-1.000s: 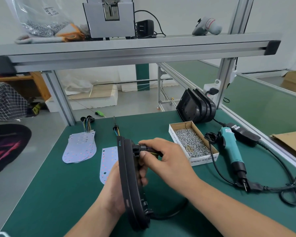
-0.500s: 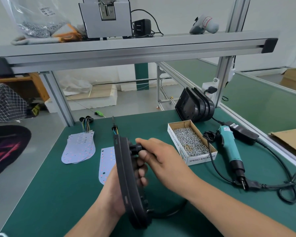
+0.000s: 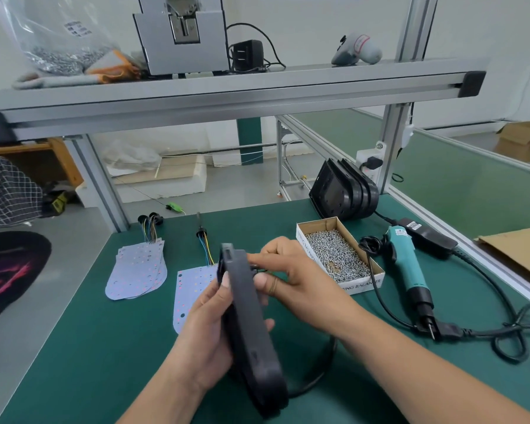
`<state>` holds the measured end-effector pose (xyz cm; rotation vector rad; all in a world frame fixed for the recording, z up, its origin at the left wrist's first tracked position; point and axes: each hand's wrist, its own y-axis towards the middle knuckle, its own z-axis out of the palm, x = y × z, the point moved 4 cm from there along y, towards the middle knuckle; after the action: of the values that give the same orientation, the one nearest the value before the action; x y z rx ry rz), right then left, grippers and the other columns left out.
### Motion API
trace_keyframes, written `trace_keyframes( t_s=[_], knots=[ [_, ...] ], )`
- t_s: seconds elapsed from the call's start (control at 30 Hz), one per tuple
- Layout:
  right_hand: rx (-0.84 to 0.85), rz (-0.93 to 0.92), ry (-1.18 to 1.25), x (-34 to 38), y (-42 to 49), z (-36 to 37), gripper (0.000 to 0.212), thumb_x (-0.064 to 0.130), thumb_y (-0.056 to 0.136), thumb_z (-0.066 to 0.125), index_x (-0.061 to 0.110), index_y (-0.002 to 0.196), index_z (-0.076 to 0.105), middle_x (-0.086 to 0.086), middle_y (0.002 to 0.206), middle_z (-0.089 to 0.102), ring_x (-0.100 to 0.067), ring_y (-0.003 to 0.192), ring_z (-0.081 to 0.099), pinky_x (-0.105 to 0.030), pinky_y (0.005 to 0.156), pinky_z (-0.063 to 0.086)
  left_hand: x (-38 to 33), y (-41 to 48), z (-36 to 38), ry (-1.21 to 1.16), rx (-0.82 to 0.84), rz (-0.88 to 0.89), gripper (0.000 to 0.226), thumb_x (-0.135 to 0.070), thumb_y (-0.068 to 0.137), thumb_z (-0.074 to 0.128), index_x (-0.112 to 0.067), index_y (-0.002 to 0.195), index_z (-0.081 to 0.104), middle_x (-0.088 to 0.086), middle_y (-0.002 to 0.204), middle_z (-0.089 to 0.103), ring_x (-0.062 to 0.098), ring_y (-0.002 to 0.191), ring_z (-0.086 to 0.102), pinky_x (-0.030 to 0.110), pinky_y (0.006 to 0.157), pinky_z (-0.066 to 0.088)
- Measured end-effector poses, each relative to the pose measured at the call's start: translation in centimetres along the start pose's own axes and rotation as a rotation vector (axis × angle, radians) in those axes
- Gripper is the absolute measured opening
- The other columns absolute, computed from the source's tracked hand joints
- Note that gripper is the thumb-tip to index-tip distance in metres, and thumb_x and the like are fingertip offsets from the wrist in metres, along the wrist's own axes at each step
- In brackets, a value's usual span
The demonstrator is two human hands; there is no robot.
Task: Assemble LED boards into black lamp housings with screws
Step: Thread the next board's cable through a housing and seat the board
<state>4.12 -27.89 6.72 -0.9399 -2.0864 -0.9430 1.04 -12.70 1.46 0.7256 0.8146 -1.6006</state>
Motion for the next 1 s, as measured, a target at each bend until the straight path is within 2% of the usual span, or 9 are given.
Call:
trace_keyframes(
  t_s=[0.1, 0.17, 0.3, 0.4, 0.43, 0.5, 0.57, 0.8, 1.0],
  knots=[
    [-0.04, 0.002, 0.004, -0.6, 0.1, -0.6, 0.037, 0.015, 0.099, 0.072, 0.051, 0.11, 0.073, -0.003, 0.109, 0.053, -0.019, 0.116, 0.05, -0.031, 0.107, 0.041, -0.4, 0.3, -0.4, 0.011, -0.002, 0.071, 0.043, -0.032, 0.083, 0.083, -0.01, 0.119, 0.076, 0.017, 0.118, 0.077, 0.028, 0.1, 0.076, 0.043, 0.08, 0.063],
    [-0.111, 0.068, 0.107, -1.2, 0.3, -1.5, 0.033, 0.017, 0.093, 0.071, 0.037, 0.118, 0.076, -0.007, 0.112, 0.057, -0.014, 0.108, 0.056, -0.027, 0.103, 0.045, -0.6, 0.4, -0.6, 0.023, -0.022, 0.089, 0.053, -0.032, 0.081, 0.082, -0.003, 0.125, 0.071, 0.022, 0.126, 0.073, 0.033, 0.109, 0.074, 0.046, 0.089, 0.062],
    [-0.091, 0.33, 0.442, -2.5, 0.1, -2.0, 0.048, 0.061, 0.092, 0.058, 0.019, 0.102, 0.08, -0.009, 0.102, 0.077, -0.014, 0.093, 0.069, -0.042, 0.091, 0.052, -0.8, 0.4, -0.9, 0.093, -0.093, 0.123, 0.043, -0.03, 0.078, 0.087, -0.008, 0.113, 0.076, 0.02, 0.12, 0.076, 0.032, 0.104, 0.075, 0.041, 0.083, 0.063],
    [-0.006, 0.317, 0.242, -2.6, -0.3, -1.2, 0.063, 0.085, 0.087, 0.054, 0.025, 0.069, 0.056, 0.017, 0.073, 0.051, -0.004, 0.07, 0.049, -0.039, 0.075, 0.035, -0.9, 0.4, -1.0, 0.156, -0.124, 0.15, 0.031, -0.028, 0.082, 0.086, -0.014, 0.108, 0.077, 0.017, 0.118, 0.078, 0.035, 0.107, 0.076, 0.041, 0.082, 0.064],
    [-0.003, 0.31, 0.226, -2.6, -0.3, -1.0, 0.063, 0.083, 0.087, 0.057, 0.023, 0.07, 0.053, 0.013, 0.073, 0.047, -0.007, 0.07, 0.046, -0.043, 0.075, 0.034, -0.9, 0.4, -1.0, 0.186, -0.133, 0.164, 0.027, -0.028, 0.083, 0.087, -0.018, 0.106, 0.078, 0.015, 0.117, 0.078, 0.035, 0.107, 0.076, 0.041, 0.083, 0.064],
    [-0.026, 0.337, 0.315, -3.0, -0.2, -0.9, 0.056, 0.07, 0.086, 0.068, 0.014, 0.081, 0.068, 0.006, 0.081, 0.067, -0.009, 0.08, 0.062, -0.048, 0.087, 0.049, -0.9, 0.5, -1.0, 0.24, -0.149, 0.182, 0.02, -0.026, 0.086, 0.087, -0.021, 0.103, 0.079, 0.013, 0.115, 0.079, 0.034, 0.106, 0.077, 0.043, 0.085, 0.064],
    [-0.046, 0.382, 0.463, -3.2, -0.3, -0.6, 0.043, 0.055, 0.083, 0.073, 0.013, 0.09, 0.076, -0.002, 0.093, 0.079, -0.012, 0.09, 0.072, -0.043, 0.093, 0.053, -0.8, 0.6, -1.0, 0.278, -0.152, 0.18, 0.014, -0.022, 0.09, 0.081, -0.02, 0.104, 0.079, 0.013, 0.113, 0.08, 0.036, 0.105, 0.077, 0.047, 0.088, 0.064],
    [-0.059, 0.437, 0.595, -4.3, -0.1, 0.4, 0.032, 0.032, 0.08, 0.069, 0.001, 0.083, 0.067, -0.013, 0.089, 0.075, -0.026, 0.083, 0.07, -0.042, 0.083, 0.052, -0.9, 0.8, -1.1, 0.335, -0.242, 0.191, 0.015, -0.01, 0.091, 0.081, -0.013, 0.104, 0.074, 0.014, 0.103, 0.081, 0.04, 0.097, 0.077, 0.053, 0.085, 0.065],
    [-0.074, 0.489, 0.631, -4.8, -0.3, 0.5, 0.034, 0.025, 0.084, 0.067, -0.007, 0.093, 0.068, -0.028, 0.107, 0.076, -0.033, 0.089, 0.075, -0.046, 0.085, 0.057, -0.7, 1.3, -1.1, 0.409, -0.271, 0.207, 0.014, -0.01, 0.091, 0.082, -0.022, 0.091, 0.076, 0.012, 0.098, 0.081, 0.029, 0.084, 0.077, 0.045, 0.078, 0.064]
  ],
)
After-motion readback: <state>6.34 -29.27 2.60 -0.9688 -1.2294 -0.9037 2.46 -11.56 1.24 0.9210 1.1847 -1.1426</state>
